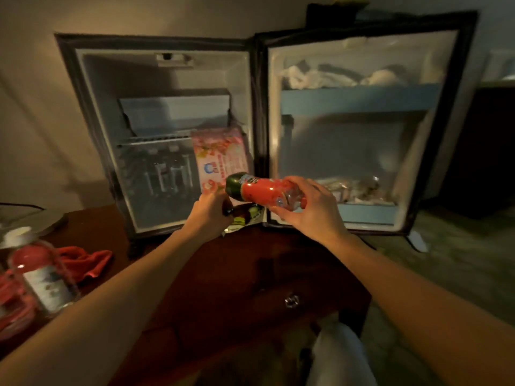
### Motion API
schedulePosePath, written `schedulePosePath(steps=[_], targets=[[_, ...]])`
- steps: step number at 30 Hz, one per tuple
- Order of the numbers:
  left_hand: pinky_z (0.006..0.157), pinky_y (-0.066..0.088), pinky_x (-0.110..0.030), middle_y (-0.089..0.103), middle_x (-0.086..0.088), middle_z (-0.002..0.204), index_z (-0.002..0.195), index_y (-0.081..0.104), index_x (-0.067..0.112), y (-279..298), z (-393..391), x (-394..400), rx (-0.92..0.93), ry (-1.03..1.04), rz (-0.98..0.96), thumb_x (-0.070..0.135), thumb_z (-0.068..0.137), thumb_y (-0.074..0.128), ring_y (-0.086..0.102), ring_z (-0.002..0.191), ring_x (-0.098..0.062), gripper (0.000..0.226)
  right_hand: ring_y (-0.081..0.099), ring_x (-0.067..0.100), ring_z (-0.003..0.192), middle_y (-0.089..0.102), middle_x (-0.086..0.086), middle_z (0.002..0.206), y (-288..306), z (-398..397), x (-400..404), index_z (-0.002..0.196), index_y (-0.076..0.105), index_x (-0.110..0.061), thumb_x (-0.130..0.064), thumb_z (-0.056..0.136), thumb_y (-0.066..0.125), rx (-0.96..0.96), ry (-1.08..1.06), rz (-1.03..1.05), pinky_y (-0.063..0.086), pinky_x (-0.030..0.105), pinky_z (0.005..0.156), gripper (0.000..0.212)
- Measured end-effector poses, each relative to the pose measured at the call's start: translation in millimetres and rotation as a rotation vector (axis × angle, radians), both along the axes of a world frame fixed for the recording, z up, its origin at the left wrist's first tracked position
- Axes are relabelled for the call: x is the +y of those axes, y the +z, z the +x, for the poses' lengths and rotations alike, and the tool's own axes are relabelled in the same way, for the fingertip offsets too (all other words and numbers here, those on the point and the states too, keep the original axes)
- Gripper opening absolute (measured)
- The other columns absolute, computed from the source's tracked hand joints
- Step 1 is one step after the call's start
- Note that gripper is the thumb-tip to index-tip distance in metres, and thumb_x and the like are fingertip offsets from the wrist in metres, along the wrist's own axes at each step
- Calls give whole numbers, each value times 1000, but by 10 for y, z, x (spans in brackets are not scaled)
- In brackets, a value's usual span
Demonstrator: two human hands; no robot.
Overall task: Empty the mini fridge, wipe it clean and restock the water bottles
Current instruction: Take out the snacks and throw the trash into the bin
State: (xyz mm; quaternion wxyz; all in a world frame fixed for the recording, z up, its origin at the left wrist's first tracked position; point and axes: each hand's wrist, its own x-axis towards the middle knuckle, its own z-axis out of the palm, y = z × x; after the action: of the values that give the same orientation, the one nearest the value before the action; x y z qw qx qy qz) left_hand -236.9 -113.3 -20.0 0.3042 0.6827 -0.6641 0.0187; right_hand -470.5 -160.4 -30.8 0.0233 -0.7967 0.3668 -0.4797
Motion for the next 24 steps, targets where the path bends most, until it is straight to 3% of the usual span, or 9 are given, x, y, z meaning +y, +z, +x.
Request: schedulePosePath(steps=[4,8,10,15,19,24], targets=[[56,39,-25,54,4,71,84,61,11,-101,-506,15,0,-134,-52,4,76,74,57,72,-23,17,61,6,94,64,-6,114,-154,-610,240,124,49,-25,-52,65,83,-74,-23,30,51,24,83,73],[61,49,-38,65,-7,75,78,64,9,-297,-1035,-45,-27,-252,-22,14,76,80,62,72,-27,18,61,6,89,61,-10,106,-336,-1233,474,120,47,-23,-50,62,86,-147,-108,50,50,20,77,74],[61,47,-38,65,-10,73,79,65,6,-393,-1342,-52,-33,-320,-15,15,77,81,61,68,-26,19,62,11,90,61,-7,104,-445,-1529,550,118,46,-24,-51,61,86,-181,-155,83,52,27,78,75],[64,49,-40,65,-3,77,82,66,14,-665,-2051,-153,-63,-447,68,21,76,81,61,71,-20,17,61,4,94,58,-17,103,-783,-2190,661,114,43,-34,-55,64,82,-259,-242,205,56,36,82,67],[69,53,-39,65,-1,83,83,66,15,-916,-2602,-275,-48,-524,173,16,78,77,61,78,-16,13,61,6,93,58,-14,103,-1157,-2716,715,116,47,-23,-48,66,83,-244,-312,235,57,39,80,66],[71,53,-38,62,0,85,87,65,15,-1362,-3212,-441,-78,-595,251,14,80,75,59,80,-16,12,60,2,96,57,-17,107,-1661,-3310,866,115,40,-38,-48,69,81,-258,-437,384,57,33,84,63]])
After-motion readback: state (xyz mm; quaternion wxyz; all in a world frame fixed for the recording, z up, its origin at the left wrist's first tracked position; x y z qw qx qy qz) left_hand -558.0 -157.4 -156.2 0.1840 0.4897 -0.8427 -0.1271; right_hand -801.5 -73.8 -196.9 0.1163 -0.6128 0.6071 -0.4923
